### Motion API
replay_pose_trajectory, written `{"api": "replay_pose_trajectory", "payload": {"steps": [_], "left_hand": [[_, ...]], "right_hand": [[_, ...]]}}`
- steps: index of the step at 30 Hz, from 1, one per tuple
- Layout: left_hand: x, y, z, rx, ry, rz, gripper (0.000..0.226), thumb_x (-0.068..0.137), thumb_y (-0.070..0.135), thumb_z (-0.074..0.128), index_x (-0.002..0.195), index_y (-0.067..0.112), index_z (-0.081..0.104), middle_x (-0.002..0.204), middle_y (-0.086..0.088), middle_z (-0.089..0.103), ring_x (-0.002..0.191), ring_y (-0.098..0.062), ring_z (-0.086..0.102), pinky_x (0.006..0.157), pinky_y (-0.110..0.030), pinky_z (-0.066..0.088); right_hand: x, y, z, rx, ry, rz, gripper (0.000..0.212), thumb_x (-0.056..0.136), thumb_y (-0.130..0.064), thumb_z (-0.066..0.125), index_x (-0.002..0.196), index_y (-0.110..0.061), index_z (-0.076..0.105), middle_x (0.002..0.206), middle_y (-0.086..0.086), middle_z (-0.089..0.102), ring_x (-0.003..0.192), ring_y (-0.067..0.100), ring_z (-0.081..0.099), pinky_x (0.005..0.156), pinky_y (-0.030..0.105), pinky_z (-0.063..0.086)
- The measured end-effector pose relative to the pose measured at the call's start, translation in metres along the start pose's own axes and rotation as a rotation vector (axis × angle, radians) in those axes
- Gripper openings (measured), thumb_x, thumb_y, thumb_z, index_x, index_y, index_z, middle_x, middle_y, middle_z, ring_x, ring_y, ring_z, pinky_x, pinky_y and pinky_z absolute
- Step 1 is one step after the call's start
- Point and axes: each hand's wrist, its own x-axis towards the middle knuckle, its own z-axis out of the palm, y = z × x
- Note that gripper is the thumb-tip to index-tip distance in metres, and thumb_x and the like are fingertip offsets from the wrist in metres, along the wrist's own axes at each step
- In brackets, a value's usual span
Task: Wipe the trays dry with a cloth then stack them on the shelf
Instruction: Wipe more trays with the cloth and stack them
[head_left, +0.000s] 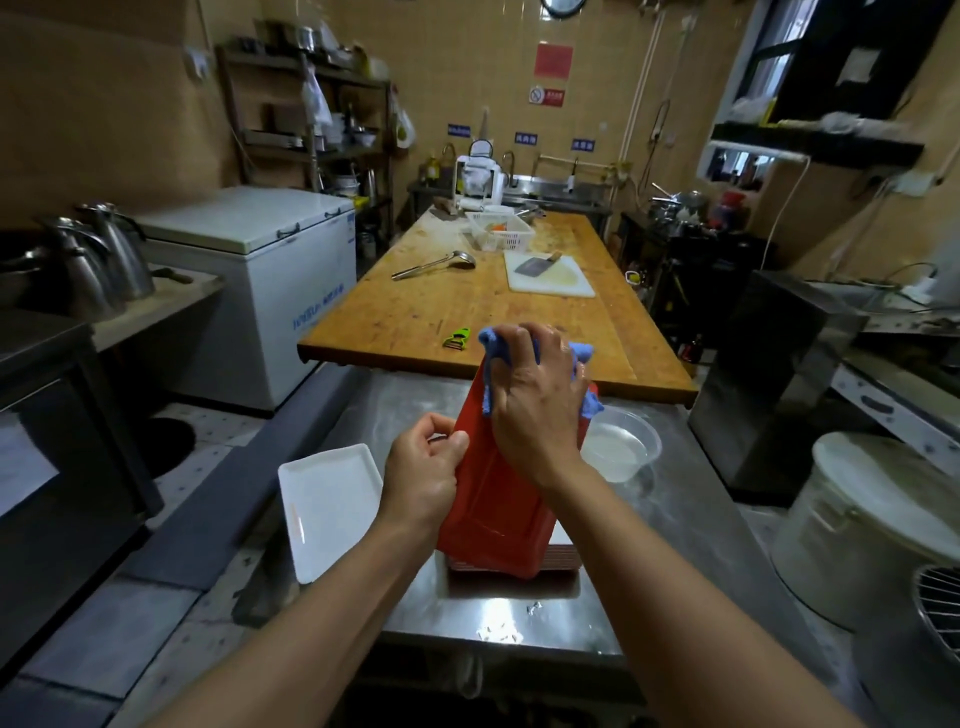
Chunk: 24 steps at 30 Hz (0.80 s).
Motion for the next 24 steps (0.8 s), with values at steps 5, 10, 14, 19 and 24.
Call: {"api": "replay_pose_trajectory", "payload": {"steps": [5,10,14,19,24], "left_hand": [[-0.008,0.006,0.008,-0.107,0.031,-0.046,0.020,0.092,0.004,0.053,0.075,0.014,0.058,0.054,0.003,0.065,0.049,-0.011,0.058,0.055,-0.028,0.050],[-0.011,0.016,0.019,-0.223,0.036,-0.113,0.015,0.093,0.006,0.052,0.082,0.013,0.060,0.065,-0.003,0.068,0.054,-0.013,0.065,0.054,-0.033,0.055],[-0.010,0.022,0.037,-0.329,0.067,-0.180,0.014,0.093,0.004,0.051,0.083,0.011,0.059,0.069,-0.007,0.066,0.052,-0.012,0.064,0.051,-0.030,0.057],[0.003,0.026,0.061,-0.469,0.127,-0.266,0.014,0.093,0.008,0.051,0.082,0.014,0.057,0.067,-0.004,0.067,0.056,-0.014,0.065,0.053,-0.031,0.055],[0.024,0.035,0.080,-0.571,0.209,-0.282,0.013,0.094,0.011,0.051,0.084,0.017,0.058,0.077,-0.005,0.066,0.066,-0.018,0.067,0.061,-0.034,0.052]], "right_hand": [[-0.003,0.023,-0.013,0.063,0.057,0.037,0.030,0.091,-0.028,0.038,0.102,-0.011,0.059,0.108,0.006,0.057,0.107,0.028,0.050,0.094,0.046,0.033],[-0.003,0.062,-0.028,0.339,0.061,0.164,0.019,0.099,-0.017,0.039,0.103,-0.005,0.054,0.110,0.011,0.050,0.106,0.026,0.047,0.092,0.047,0.040],[0.007,0.067,-0.036,0.391,0.056,0.168,0.019,0.098,-0.015,0.043,0.113,-0.007,0.052,0.117,0.010,0.044,0.113,0.024,0.045,0.095,0.036,0.040],[-0.004,0.077,-0.042,0.337,-0.004,0.188,0.028,0.097,-0.020,0.045,0.125,-0.016,0.045,0.119,0.014,0.044,0.096,0.019,0.049,0.069,0.021,0.038],[-0.041,0.089,-0.046,0.317,-0.016,0.218,0.034,0.095,-0.027,0.050,0.128,-0.029,0.043,0.116,0.003,0.046,0.098,0.016,0.053,0.073,0.030,0.044]]}}
